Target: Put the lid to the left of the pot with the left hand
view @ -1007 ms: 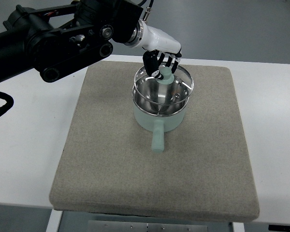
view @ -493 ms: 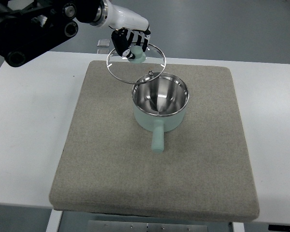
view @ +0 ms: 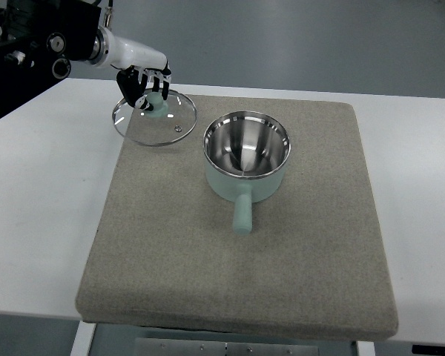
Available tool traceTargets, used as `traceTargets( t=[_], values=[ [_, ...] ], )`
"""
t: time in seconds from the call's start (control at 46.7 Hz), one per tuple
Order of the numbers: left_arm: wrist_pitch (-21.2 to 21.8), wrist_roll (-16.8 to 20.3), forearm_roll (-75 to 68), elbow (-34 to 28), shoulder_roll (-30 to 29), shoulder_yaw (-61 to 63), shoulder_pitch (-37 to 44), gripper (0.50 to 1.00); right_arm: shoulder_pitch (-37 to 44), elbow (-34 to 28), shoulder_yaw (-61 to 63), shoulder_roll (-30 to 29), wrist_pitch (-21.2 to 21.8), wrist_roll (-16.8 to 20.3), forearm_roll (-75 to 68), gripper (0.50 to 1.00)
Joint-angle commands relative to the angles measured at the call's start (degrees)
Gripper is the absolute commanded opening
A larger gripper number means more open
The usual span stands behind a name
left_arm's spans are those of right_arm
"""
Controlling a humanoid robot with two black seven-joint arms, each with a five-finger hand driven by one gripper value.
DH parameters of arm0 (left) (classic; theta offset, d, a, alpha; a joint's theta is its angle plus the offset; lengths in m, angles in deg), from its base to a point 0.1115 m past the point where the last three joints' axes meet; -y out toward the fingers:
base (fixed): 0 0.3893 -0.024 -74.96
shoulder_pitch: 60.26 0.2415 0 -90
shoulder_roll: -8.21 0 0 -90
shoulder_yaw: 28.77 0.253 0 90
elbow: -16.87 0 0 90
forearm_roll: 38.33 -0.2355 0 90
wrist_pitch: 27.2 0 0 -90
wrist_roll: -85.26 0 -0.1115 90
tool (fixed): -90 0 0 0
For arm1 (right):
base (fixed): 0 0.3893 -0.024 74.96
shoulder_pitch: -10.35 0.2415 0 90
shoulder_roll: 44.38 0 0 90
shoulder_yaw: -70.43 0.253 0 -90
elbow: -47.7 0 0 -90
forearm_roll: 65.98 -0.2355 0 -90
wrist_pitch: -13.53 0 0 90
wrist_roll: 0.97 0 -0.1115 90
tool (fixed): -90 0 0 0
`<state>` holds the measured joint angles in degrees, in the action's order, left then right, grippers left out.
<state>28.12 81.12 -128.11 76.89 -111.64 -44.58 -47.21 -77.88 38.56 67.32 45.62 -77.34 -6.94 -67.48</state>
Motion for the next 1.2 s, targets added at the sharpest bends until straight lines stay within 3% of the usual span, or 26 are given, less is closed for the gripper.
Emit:
traceTargets(
  t=[0.0, 0.728, 0.75, 0.835, 0.9, 0.964, 1.178],
  values=[
    [1.80, 0.01, -0.22, -0.25, 0.14, 0.08, 1.10, 0.500, 0.00, 0.00, -0.06, 0.00, 0.00, 0.00, -0.08, 0.924],
    [15.16, 0.01, -4.88, -4.74, 4.10, 4.12, 7.16, 0.500, 0.00, 0.00, 0.03, 0.00, 0.00, 0.00, 0.01, 0.924],
    [15.78, 0.01, -4.79, -4.74, 4.10, 4.12, 7.25, 0.510, 0.00, 0.00, -0.06, 0.00, 0.00, 0.08, 0.01, 0.924],
    [16.93, 0.10, -4.35, -4.74, 4.10, 4.12, 7.34, 0.749, 0.00, 0.00, 0.03, 0.00, 0.00, 0.00, 0.01, 0.924],
    [17.10, 0.10, -3.91, -4.74, 4.10, 4.12, 7.25, 0.816, 0.00, 0.00, -0.06, 0.00, 0.00, 0.00, 0.00, 0.924],
    [17.19, 0.10, -3.65, -4.91, 4.10, 4.12, 7.25, 0.994, 0.00, 0.00, 0.03, 0.00, 0.00, 0.00, 0.01, 0.924],
    [17.28, 0.10, 2.49, -7.54, 4.45, 4.03, 7.60, 0.994, 0.00, 0.00, -0.06, 0.00, 0.00, 0.00, 0.01, 0.924]
  ],
)
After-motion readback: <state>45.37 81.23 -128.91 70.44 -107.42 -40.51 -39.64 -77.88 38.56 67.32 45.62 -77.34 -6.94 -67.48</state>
